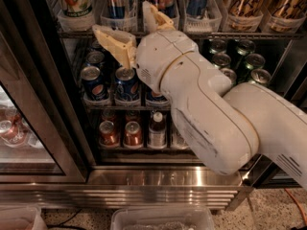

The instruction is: Pick redbull can from top shelf of fridge

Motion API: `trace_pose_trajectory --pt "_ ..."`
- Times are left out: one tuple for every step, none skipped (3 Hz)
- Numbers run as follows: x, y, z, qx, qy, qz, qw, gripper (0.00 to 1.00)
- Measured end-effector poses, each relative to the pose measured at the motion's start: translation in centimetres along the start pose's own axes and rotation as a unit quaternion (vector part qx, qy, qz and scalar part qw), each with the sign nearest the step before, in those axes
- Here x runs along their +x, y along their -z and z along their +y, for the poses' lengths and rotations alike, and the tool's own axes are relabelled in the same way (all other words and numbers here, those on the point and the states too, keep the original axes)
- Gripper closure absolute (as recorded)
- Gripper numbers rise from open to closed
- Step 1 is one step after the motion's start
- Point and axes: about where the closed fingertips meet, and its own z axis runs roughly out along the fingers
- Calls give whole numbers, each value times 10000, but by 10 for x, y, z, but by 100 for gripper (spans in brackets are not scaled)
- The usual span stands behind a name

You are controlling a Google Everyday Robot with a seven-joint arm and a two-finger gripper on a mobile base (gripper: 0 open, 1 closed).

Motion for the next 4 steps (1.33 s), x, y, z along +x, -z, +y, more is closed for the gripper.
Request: trace_pose_trajectory --pt "0 -2 -6 23 1 -5 10000 30" --pt "5 -4 -18 113 -8 58 9999 29" --pt "14 -7 -29 176 -8 169 9997 28" --pt "17 -17 -30 108 54 208 9997 28"
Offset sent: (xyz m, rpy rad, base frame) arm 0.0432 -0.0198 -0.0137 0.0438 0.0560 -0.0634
